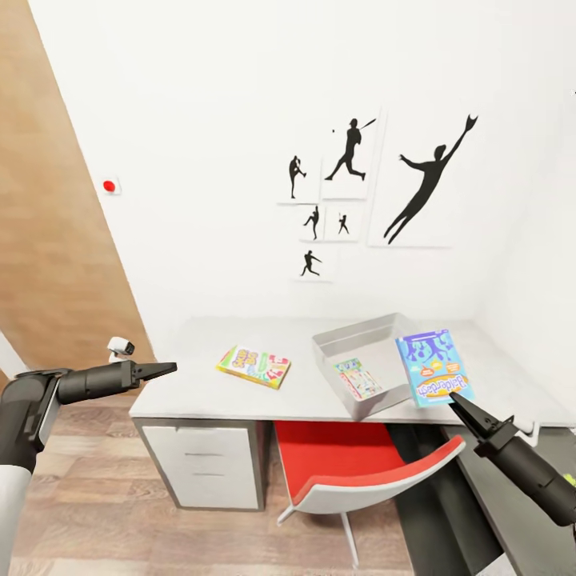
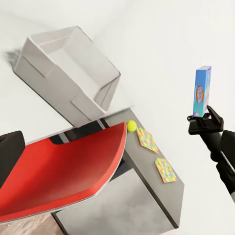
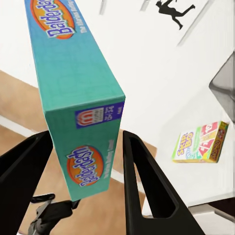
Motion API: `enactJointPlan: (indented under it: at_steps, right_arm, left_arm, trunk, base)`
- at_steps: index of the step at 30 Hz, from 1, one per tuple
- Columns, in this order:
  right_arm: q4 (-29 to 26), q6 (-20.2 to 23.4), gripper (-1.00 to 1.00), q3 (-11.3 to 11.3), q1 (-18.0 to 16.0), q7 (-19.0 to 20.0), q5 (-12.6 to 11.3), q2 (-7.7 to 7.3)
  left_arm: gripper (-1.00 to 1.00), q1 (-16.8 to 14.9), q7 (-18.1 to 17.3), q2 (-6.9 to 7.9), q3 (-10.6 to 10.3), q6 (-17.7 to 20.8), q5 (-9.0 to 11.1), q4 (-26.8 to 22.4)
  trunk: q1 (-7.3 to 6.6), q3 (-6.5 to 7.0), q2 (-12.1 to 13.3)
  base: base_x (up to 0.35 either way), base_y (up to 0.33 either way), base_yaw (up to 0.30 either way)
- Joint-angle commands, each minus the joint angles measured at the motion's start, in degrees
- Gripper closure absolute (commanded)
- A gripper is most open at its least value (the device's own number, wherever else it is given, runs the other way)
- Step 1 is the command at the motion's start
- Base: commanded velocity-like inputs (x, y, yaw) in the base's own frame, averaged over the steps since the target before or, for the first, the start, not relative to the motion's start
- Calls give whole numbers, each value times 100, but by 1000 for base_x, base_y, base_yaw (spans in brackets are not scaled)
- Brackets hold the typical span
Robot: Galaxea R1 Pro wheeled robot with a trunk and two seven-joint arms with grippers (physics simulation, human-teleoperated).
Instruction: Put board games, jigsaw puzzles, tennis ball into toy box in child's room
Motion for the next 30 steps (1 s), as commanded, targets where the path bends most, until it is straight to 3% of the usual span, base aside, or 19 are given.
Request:
enactJointPlan:
  at_steps: [1, 20, 30]
  right_arm:
    - [24, 21, 100, -7, -7, 31, 15, 5]
    - [96, 20, 100, -16, -7, 33, 8, -8]
    - [118, 19, 100, -16, -7, 33, 8, -17]
  left_arm:
    - [-100, -4, -24, 1, 0, 61, -5, -1]
    - [-100, -3, -24, 10, 0, 61, -5, -1]
    - [-100, -4, -24, 17, 0, 61, -5, -1]
  trunk:
    - [4, -21, -13]
    - [4, -124, -13]
    - [4, -210, -13]
  base:
    - [66, 6, -79]
    - [52, 20, -36]
    - [40, 151, -66]
